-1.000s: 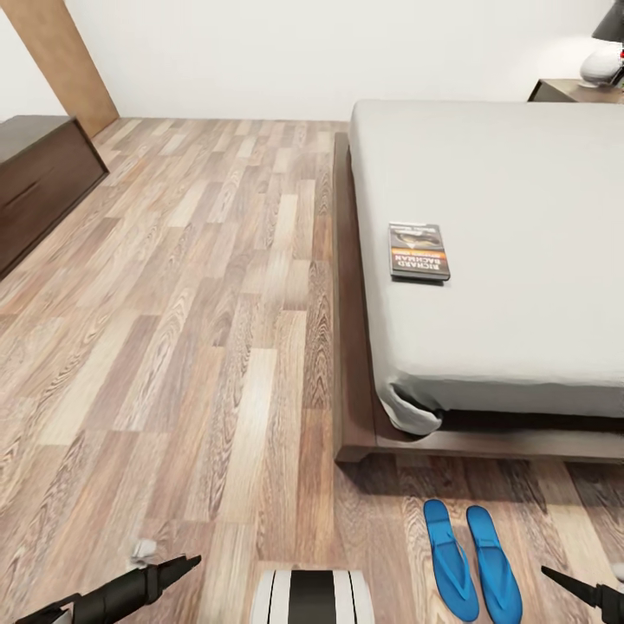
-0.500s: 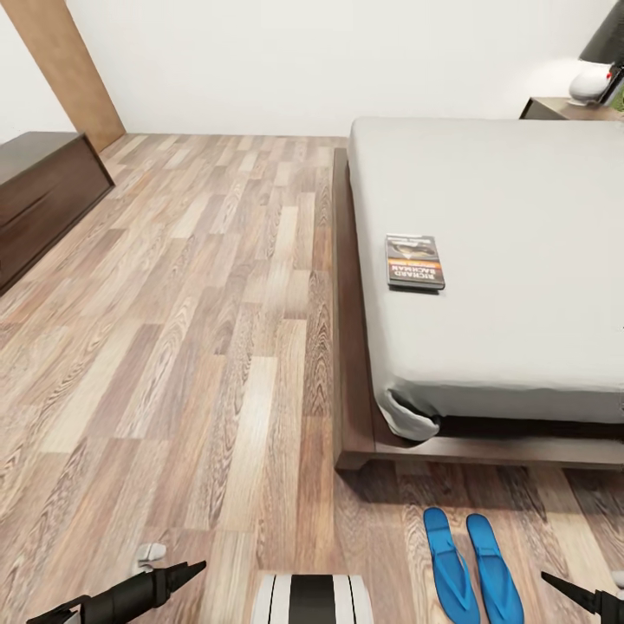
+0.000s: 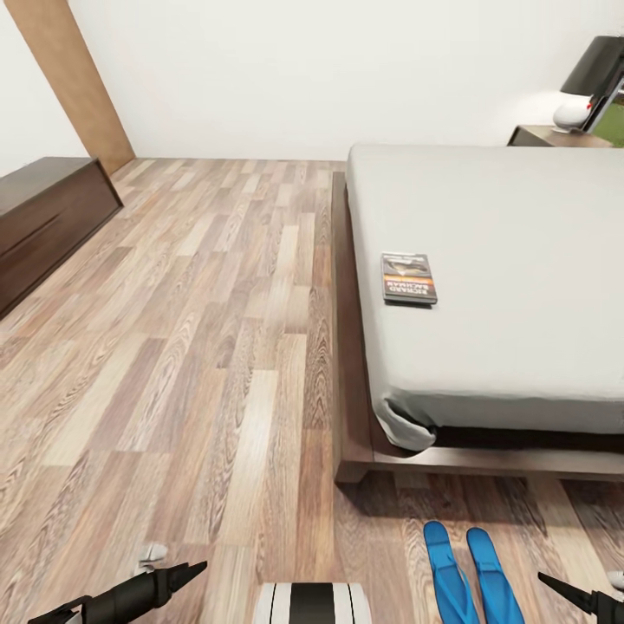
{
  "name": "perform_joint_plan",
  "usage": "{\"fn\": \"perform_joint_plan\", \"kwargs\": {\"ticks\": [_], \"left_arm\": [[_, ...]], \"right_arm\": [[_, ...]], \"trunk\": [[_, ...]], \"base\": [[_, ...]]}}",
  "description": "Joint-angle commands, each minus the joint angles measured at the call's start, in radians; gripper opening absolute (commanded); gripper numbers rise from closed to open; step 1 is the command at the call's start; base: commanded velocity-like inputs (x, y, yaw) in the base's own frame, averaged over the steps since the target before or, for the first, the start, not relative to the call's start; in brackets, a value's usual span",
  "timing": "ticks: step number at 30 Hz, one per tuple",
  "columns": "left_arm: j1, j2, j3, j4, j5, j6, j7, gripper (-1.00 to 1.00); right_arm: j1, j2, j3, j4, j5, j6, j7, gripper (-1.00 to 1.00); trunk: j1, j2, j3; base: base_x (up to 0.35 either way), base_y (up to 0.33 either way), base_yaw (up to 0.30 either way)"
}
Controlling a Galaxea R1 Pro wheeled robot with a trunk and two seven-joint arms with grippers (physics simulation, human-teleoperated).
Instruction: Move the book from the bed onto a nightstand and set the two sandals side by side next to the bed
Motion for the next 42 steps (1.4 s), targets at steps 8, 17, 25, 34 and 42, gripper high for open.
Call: {"fn": "perform_joint_plan", "kwargs": {"ticks": [8,17,25,34,42], "left_arm": [[0.0,-0.018,-0.009,0.0,0.007,-0.003,-0.003,1.0],[0.0,-0.028,-0.009,0.0,0.007,-0.003,-0.003,1.0],[0.0,-0.033,-0.009,0.0,0.007,-0.003,-0.001,1.0],[0.0,-0.037,-0.009,0.0,0.007,-0.003,-0.001,1.0],[0.0,-0.04,-0.009,0.0,0.007,-0.003,-0.001,1.0]], "right_arm": [[-0.001,0.002,-0.007,0.0,0.005,0.007,0.004,1.0],[-0.001,0.007,-0.006,0.019,0.005,0.006,0.002,1.0],[-0.001,0.008,-0.006,0.02,0.005,0.006,0.002,1.0],[-0.001,0.009,-0.006,0.02,0.005,0.006,0.002,1.0],[-0.001,0.033,-0.006,0.02,0.005,0.006,0.002,1.0]], "trunk": [[-0.004,0.002,0.03],[-0.008,0.004,0.065],[-0.011,0.006,0.096],[-0.015,0.008,0.131],[-0.019,0.01,0.162]], "base": [[0.0,0.0,0.0],[0.0,0.0,0.0],[0.0,0.0,0.0],[0.0,0.0,0.0],[0.0,0.0,0.0]]}}
